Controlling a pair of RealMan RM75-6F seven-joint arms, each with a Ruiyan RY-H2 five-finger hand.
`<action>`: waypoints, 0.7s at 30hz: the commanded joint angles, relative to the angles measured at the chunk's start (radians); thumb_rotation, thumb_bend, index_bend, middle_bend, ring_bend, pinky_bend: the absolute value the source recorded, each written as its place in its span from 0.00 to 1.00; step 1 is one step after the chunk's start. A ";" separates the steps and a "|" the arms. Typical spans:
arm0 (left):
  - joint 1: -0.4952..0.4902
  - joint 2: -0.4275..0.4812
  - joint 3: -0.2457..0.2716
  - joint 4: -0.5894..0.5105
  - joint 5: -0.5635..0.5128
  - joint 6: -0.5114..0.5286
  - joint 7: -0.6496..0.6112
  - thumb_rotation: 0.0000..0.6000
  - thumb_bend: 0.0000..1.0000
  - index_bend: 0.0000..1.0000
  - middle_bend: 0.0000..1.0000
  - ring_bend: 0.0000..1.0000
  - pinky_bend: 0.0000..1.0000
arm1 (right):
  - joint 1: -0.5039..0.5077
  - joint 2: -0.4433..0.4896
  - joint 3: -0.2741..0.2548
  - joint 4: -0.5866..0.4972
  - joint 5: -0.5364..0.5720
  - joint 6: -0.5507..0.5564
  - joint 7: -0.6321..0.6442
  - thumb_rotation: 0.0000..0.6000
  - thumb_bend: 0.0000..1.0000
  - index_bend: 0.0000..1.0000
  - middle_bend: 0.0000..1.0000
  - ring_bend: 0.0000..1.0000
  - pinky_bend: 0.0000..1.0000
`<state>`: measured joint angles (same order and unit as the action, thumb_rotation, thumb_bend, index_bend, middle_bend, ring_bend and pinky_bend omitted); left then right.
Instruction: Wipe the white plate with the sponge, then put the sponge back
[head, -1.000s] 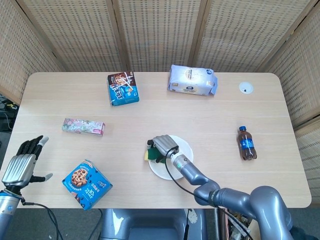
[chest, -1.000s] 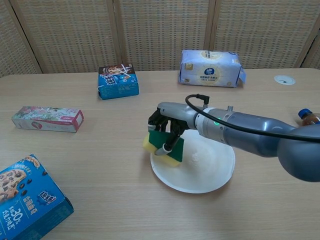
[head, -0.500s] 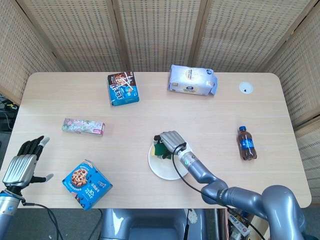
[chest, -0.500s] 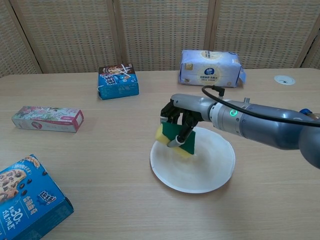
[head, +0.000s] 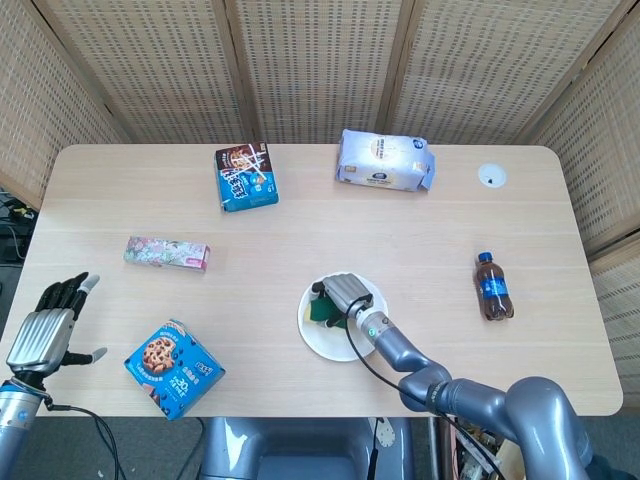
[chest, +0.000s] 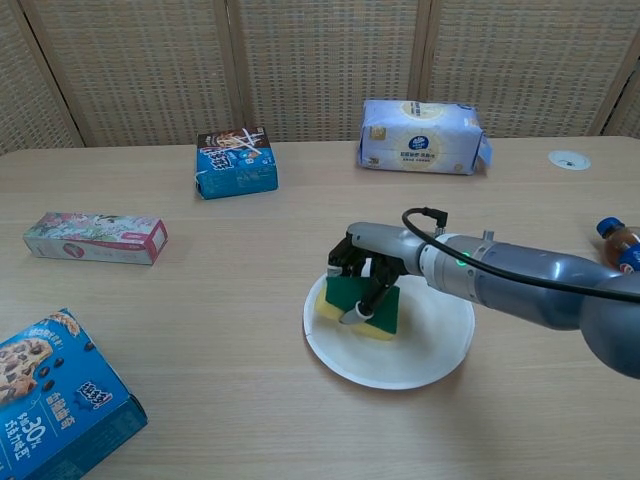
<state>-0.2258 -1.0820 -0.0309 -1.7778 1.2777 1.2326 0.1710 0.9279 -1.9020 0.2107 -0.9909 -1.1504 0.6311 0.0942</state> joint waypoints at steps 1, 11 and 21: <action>0.000 0.000 0.000 -0.001 0.001 0.001 0.000 1.00 0.00 0.00 0.00 0.00 0.00 | -0.005 -0.006 0.002 0.009 -0.020 0.002 0.033 1.00 0.50 0.61 0.51 0.38 0.43; 0.002 0.001 0.003 -0.004 0.007 0.004 -0.001 1.00 0.00 0.00 0.00 0.00 0.00 | -0.015 0.005 0.009 0.007 -0.056 0.004 0.106 1.00 0.50 0.61 0.51 0.38 0.43; 0.002 0.009 0.004 -0.006 0.017 0.005 -0.017 1.00 0.00 0.00 0.00 0.00 0.00 | -0.003 0.131 0.089 -0.146 -0.122 0.116 0.105 1.00 0.50 0.61 0.51 0.38 0.43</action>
<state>-0.2236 -1.0734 -0.0273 -1.7834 1.2944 1.2377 0.1549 0.9180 -1.8057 0.2785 -1.1055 -1.2541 0.7238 0.2215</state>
